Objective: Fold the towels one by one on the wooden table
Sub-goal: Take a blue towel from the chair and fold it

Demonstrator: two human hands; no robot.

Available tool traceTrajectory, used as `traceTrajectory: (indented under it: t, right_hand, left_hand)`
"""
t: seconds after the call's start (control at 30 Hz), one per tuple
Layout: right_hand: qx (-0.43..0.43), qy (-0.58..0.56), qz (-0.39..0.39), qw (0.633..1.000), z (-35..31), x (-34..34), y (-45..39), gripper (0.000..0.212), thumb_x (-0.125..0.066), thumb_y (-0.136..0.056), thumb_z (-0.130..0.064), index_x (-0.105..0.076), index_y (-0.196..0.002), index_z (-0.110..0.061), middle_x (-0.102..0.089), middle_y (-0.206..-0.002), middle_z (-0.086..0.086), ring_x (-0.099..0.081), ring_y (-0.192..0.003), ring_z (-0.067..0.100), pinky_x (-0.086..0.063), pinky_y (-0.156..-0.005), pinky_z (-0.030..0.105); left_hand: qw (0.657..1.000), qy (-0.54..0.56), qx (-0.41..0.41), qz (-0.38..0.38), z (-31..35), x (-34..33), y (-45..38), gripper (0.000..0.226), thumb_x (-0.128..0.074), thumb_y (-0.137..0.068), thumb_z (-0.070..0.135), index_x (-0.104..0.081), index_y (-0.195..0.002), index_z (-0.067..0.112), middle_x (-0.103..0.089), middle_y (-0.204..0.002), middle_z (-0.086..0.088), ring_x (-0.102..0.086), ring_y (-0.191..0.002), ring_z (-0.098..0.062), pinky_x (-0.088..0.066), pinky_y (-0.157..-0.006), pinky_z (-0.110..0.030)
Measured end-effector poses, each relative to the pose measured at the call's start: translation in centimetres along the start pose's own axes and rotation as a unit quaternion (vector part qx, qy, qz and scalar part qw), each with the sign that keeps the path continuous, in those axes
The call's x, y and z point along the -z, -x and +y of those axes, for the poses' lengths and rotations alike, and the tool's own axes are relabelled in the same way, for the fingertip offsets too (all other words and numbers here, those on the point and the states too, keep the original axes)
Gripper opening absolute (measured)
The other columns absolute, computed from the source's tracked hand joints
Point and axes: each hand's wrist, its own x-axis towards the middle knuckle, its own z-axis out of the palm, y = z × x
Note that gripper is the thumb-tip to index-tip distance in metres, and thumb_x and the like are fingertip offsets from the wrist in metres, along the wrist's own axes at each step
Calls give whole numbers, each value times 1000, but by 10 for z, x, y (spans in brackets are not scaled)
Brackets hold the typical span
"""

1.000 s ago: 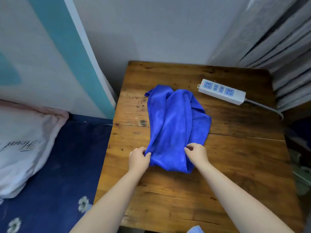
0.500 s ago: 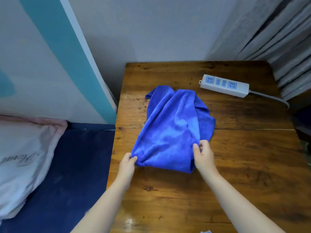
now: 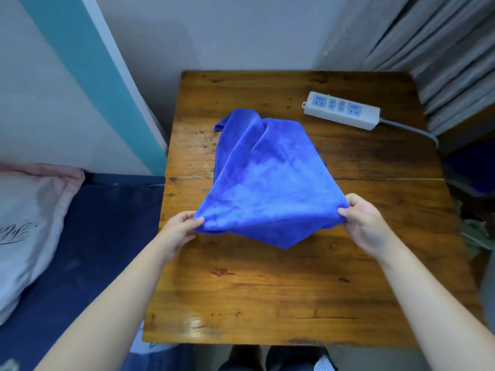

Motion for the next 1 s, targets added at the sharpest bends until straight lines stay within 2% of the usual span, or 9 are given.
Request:
traceTrajectory:
  t: [0.1, 0.17, 0.27, 0.33, 0.5, 0.67, 0.8, 0.87, 1.0]
  right_hand:
    - [-12, 40, -18, 999, 3, 8, 4, 21, -51, -59, 10, -42, -67, -8, -60, -50, -7, -55, -48, 2, -42, -47, 13]
    - [-51, 108, -16, 993, 6, 14, 9, 23, -44, -49, 4, -40, -67, -9, -56, -49, -7, -51, -46, 1, -39, -46, 13]
    - [-136, 203, -28, 969, 13, 23, 19, 24, -51, -52, -2, -39, -70, -13, -49, -57, 1, -47, -47, 6, -36, -45, 19]
    - [-164, 241, -18, 956, 18, 26, 24, 28, -55, -61, 5, -35, -65, -15, -39, -60, 4, -39, -51, 12, -33, -43, 17]
    - [-78, 355, 102, 926, 18, 15, 21, 40, -49, -72, 15, -31, -54, -15, -28, -54, 1, -24, -51, 15, -20, -43, 22]
    - [-40, 336, 169, 926, -9, 9, 20, 36, -56, -71, 14, -37, -57, -14, -34, -57, 3, -29, -52, 17, -23, -49, 26]
    - [-38, 304, 183, 934, -36, 21, 25, 36, -68, -73, 4, -40, -59, -15, -40, -61, 3, -37, -57, 16, -29, -50, 24]
    - [-41, 303, 190, 933, -39, 26, 27, 31, -66, -79, -5, -43, -61, -16, -43, -65, 2, -39, -58, 14, -30, -50, 23]
    - [-102, 321, 255, 906, -16, 34, 33, 31, -55, -85, -3, -44, -60, -16, -44, -63, 4, -38, -54, 13, -29, -43, 20]
  left_hand:
    - [999, -4, 49, -22, -2, 0, -2, 26, -39, -98, 34, -52, -111, 16, -57, -106, -3, -54, -92, -14, -35, -90, -32]
    - [999, -24, 38, 4, -2, -4, 0, 20, -40, -99, 26, -56, -101, 16, -56, -104, -4, -53, -82, -11, -41, -82, -28]
    - [997, -64, -24, 36, -3, -6, 7, 25, -40, -97, 6, -54, -80, 16, -57, -87, -3, -51, -72, -9, -45, -64, -16]
    - [994, -83, -56, 47, -4, -3, 11, 26, -41, -96, 4, -52, -75, 14, -55, -81, -1, -49, -72, -10, -41, -66, -18]
    - [981, -164, -94, 44, -9, -4, 15, 25, -46, -95, 7, -54, -73, 15, -53, -76, 1, -46, -78, -15, -37, -73, -26]
    - [976, -181, -100, 65, -3, -8, 20, 23, -46, -95, 9, -55, -75, 16, -55, -81, -1, -48, -84, -19, -37, -81, -32]
    - [970, -174, -141, 90, 9, -8, 28, 15, -47, -94, 7, -55, -82, 7, -50, -71, 1, -43, -70, -16, -36, -65, -25]
    - [967, -181, -154, 91, 13, -7, 31, 15, -47, -94, 7, -55, -81, 8, -46, -67, 1, -39, -61, -12, -32, -59, -22]
    - [966, -210, -130, 74, 4, -8, 38, 19, -48, -95, 10, -54, -76, 13, -47, -70, 1, -40, -65, -13, -34, -69, -30]
